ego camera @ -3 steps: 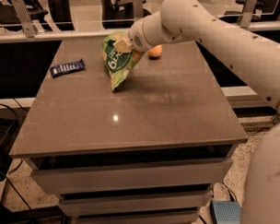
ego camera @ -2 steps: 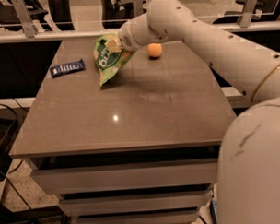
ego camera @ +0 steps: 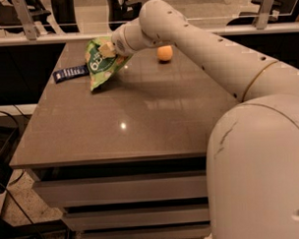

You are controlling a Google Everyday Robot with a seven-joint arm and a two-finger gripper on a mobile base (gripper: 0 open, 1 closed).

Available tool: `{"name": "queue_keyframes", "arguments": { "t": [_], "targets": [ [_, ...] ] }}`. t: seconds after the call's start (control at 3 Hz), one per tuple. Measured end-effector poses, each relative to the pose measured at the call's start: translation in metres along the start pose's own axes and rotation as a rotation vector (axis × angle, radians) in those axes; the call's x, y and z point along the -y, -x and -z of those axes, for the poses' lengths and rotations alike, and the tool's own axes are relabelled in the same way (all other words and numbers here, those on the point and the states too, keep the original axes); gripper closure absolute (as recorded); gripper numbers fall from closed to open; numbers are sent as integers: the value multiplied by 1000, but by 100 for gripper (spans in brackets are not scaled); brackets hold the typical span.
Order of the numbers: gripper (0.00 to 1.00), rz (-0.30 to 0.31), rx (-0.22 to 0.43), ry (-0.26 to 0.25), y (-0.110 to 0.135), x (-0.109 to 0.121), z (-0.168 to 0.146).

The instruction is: Move green rice chip bag near rxbar blueberry

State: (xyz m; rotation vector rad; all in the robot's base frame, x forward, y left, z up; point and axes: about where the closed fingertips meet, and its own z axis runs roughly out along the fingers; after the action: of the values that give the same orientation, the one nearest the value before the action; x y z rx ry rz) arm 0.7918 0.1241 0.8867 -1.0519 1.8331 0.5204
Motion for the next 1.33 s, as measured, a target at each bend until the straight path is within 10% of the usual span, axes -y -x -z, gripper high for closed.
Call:
{"name": "queue_keyframes", "arguments": {
  "t": [0.33,1.33],
  "targets": [
    [100,-14,-9,19,-5,-7,-10],
    [38,-18,-17,23,-9,-8,-12]
  ]
}}
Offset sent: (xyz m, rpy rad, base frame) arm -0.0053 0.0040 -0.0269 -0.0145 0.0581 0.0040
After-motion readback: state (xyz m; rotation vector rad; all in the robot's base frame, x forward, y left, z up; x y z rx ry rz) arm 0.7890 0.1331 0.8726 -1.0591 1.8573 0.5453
